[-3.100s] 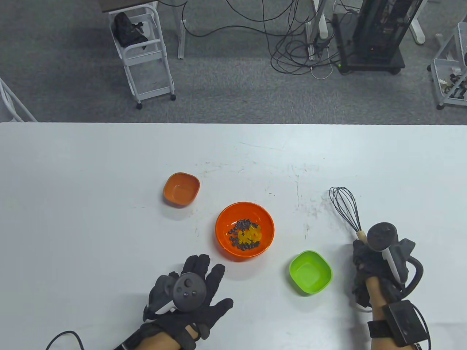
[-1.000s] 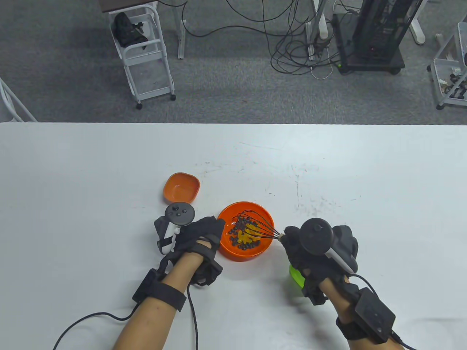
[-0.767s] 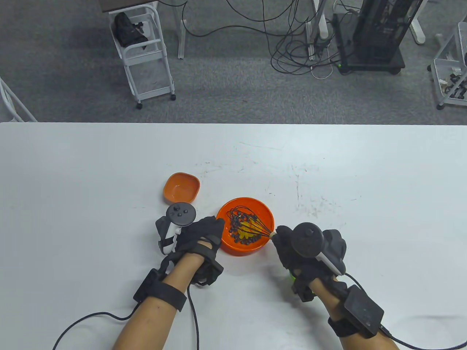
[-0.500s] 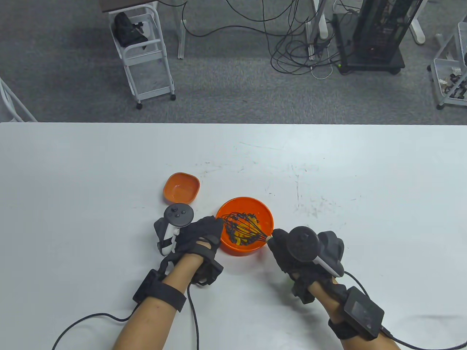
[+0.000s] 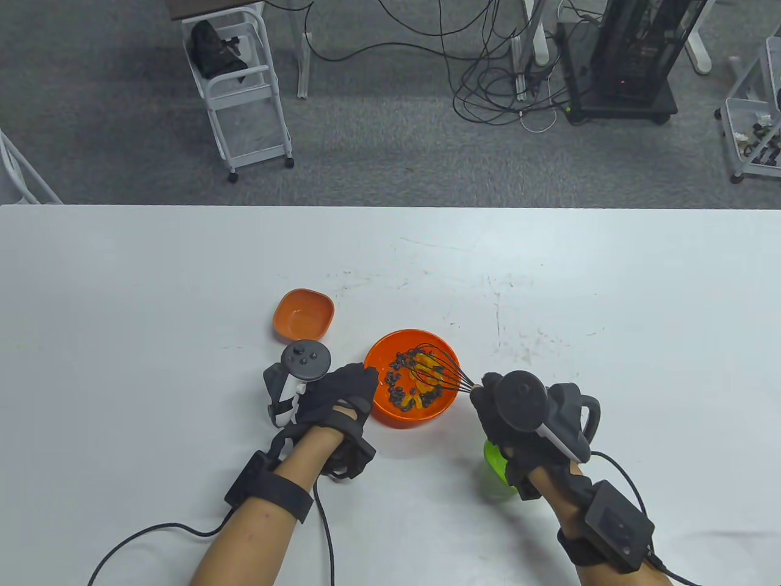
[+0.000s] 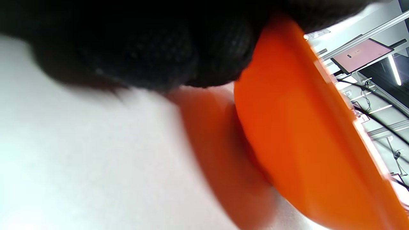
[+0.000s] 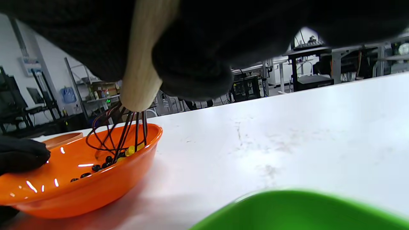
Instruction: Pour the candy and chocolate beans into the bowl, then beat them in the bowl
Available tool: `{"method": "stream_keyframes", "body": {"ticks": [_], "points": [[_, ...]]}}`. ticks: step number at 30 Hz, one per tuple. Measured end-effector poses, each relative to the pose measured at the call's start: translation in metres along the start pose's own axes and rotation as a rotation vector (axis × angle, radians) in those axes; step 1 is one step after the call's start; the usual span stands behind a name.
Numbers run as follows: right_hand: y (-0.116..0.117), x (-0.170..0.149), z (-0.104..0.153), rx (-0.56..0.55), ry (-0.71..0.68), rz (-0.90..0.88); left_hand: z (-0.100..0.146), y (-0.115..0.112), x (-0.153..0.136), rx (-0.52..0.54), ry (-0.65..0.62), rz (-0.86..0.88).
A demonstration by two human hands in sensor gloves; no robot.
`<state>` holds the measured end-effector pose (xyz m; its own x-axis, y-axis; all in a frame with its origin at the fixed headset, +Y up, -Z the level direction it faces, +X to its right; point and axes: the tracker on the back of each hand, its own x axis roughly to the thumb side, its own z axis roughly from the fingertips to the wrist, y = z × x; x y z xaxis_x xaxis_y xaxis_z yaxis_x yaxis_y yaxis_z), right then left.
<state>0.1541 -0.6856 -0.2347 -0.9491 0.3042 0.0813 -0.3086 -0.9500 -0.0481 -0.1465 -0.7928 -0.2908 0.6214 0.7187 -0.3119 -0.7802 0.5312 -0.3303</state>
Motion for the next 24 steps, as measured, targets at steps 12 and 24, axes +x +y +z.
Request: {"method": "stream_keyframes", "body": {"ticks": [12, 24], "points": [[-0.011, -0.002, -0.002, 0.186, -0.044, -0.052, 0.001, 0.001, -0.002, 0.017, 0.022, 0.026], [0.01, -0.011, -0.007, 0.092, 0.101, -0.154, 0.0, 0.0, 0.001, -0.016, -0.001, 0.012]]}}
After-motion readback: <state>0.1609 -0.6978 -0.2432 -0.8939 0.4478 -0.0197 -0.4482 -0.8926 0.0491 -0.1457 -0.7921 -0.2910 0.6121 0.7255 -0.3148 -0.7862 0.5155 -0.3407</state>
